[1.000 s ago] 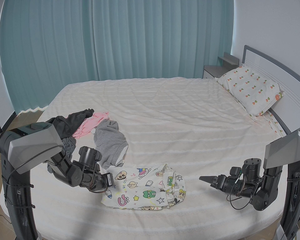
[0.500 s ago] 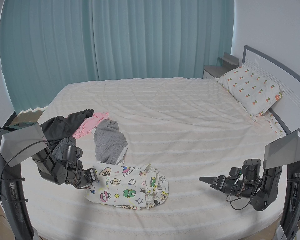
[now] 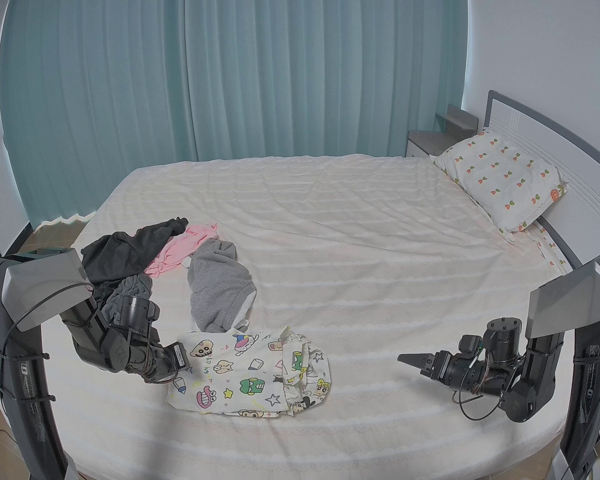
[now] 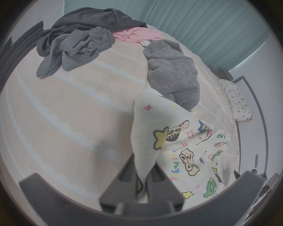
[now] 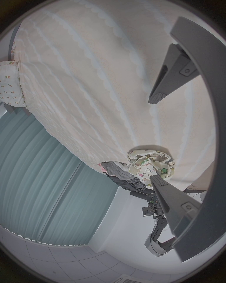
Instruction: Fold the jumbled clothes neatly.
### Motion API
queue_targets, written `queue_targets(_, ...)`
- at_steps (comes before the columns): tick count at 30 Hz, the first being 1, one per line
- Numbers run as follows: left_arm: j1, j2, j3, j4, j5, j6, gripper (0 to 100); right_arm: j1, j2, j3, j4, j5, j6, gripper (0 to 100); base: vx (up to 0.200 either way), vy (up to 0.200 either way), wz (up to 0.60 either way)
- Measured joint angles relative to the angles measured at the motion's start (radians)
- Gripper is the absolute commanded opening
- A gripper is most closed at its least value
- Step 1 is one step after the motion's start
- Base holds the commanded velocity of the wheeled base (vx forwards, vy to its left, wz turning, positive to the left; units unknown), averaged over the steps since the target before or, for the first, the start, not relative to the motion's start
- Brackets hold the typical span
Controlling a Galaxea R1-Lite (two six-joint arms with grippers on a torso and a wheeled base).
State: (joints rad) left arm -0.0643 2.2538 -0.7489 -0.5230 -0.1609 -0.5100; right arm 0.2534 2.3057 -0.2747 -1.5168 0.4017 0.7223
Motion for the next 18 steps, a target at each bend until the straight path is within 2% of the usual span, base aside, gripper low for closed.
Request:
queue_targets(4,0.000,0.000,0.004,0.000,0.000,0.000,100,0.006,0.000,-0.008,0.003,0.000,-0.002,100,0.000,0.000,0.00)
queue_targets(7,0.000,-0.005,0.007,0.000,0.000,-0.001,100,0.038,0.001,-0.047,0.036,0.001,-0.003,100,0.000,0.000,0.00)
queue_targets(13,-0.003,-0.025,0.009,0.001,0.000,-0.006,100,0.090,-0.003,-0.161,0.237,-0.002,-0.005,100,0.000,0.000,0.00)
queue_targets(18,-0.004,-0.055,0.015,0.002,-0.001,-0.012,100,0.130,-0.003,-0.259,0.314,-0.008,-0.013,100,0.000,0.000,0.00)
